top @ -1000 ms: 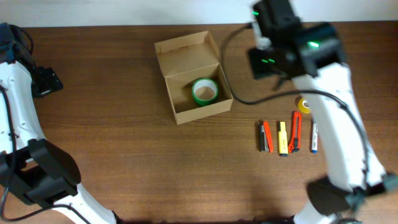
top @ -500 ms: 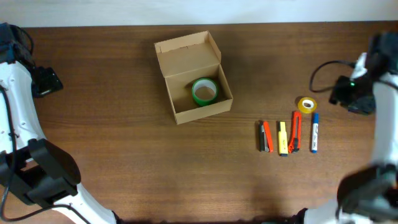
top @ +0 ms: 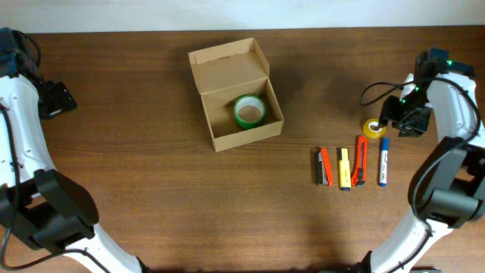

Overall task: Pack container
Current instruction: 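Grasp the clear yellow tape roll with the right gripper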

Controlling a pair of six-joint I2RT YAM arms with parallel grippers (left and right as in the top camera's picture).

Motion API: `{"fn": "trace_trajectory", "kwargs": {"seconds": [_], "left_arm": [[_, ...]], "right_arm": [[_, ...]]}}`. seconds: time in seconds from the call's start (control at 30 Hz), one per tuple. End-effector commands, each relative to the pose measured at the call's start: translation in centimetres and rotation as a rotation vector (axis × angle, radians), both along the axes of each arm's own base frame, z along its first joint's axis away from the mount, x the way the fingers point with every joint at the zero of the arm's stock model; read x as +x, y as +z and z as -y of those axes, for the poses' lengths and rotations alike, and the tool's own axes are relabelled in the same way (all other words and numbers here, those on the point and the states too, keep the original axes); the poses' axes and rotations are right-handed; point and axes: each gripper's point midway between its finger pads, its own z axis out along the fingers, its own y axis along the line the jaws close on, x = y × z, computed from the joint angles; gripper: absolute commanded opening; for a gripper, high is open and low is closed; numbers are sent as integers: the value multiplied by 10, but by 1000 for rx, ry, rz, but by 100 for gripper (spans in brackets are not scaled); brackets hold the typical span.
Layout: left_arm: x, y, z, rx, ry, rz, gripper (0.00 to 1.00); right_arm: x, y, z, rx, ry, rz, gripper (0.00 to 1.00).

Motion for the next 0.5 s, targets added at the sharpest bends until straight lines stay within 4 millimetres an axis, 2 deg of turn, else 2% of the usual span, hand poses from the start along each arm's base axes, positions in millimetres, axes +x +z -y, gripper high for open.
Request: {"fn": "trace_trajectory", "kwargs": {"seconds": [0.0, 0.47], "left_arm": [[-2, 2, -2, 2, -9, 0, 100], [-2, 2, -2, 2, -9, 0, 100]], "right_arm": [[3, -19, -6, 33, 20, -23, 57], [18, -39, 7, -2, 8, 8, 58]]}}
